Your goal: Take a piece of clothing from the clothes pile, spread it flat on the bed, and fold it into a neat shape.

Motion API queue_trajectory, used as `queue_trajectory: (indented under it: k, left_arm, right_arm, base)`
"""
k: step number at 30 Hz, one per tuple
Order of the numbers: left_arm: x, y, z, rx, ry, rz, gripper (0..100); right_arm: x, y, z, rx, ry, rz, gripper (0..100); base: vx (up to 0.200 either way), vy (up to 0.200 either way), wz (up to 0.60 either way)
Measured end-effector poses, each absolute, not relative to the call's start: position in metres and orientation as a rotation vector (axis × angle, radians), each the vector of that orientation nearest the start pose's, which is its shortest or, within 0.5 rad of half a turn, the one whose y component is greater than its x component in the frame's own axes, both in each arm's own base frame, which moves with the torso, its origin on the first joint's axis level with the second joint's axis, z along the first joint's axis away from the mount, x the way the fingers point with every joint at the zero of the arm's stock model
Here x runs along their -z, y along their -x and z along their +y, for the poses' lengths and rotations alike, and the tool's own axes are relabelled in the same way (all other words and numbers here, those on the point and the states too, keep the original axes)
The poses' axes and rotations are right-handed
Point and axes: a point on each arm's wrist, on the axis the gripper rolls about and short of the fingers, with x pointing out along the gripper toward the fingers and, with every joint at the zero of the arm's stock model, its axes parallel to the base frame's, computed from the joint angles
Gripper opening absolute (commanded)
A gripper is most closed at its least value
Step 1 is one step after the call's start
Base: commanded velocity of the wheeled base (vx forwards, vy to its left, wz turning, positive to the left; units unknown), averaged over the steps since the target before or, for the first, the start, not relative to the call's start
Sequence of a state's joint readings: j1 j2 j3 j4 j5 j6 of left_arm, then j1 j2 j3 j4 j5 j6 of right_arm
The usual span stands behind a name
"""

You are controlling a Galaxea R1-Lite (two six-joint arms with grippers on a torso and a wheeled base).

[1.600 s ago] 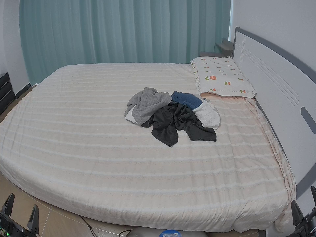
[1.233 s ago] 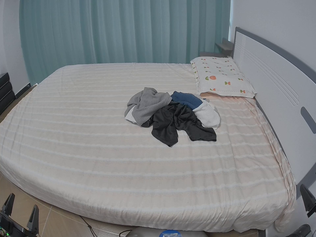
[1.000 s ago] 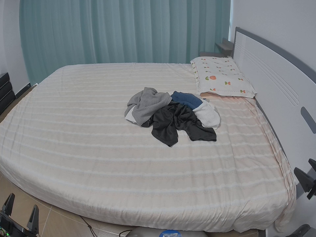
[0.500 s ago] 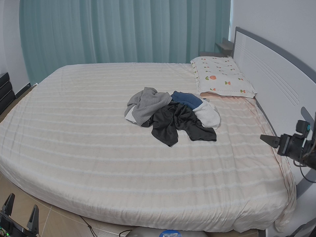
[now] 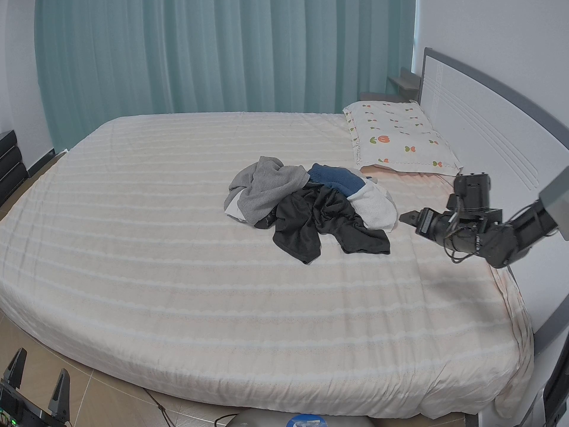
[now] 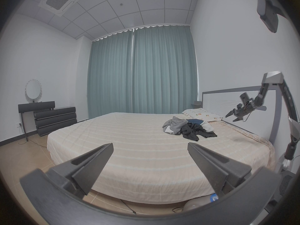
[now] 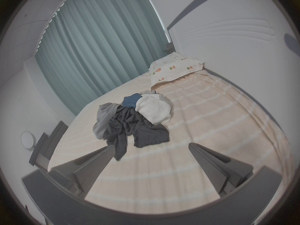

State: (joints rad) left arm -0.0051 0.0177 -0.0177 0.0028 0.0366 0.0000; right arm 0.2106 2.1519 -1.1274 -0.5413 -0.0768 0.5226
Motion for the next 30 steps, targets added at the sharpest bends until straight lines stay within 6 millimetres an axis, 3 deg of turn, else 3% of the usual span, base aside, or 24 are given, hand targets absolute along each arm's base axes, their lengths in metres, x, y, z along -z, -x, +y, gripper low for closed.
queue_trajectory:
  k: [7,11,18,27,28,30]
  left_arm:
    - [-0.080,0.023,0.001,-0.032,0.000,0.003,100]
    - [-0.080,0.023,0.001,-0.032,0.001,0.003,100]
    - [-0.080,0.023,0.001,-0.032,0.001,0.003,100]
    - [-0.080,0.023,0.001,-0.033,0.002,0.003,100]
    - [-0.080,0.023,0.001,-0.033,0.002,0.003,100]
    - [-0.080,0.023,0.001,-0.033,0.002,0.003,100]
  right_arm:
    - [-0.053,-0.468,0.109,0.051,-0.491,0.450,100]
    - [-0.020,-0.494,0.119,0.099,-0.513,0.435,100]
    - [0.034,-0.514,0.129,0.159,-0.527,0.442,100]
    - [0.051,-0.521,0.126,0.178,-0.560,0.434,100]
    - [0.052,-0.521,0.127,0.177,-0.561,0.433,0]
    - [0.054,-0.521,0.128,0.175,-0.562,0.431,0]
  base:
    - [0.000,0.000,0.00]
    - [0.000,0.000,0.00]
    - [0.000,0.000,0.00]
    - [0.000,0.000,0.00]
    - [0.000,0.000,0.00]
    - [0.000,0.000,0.00]
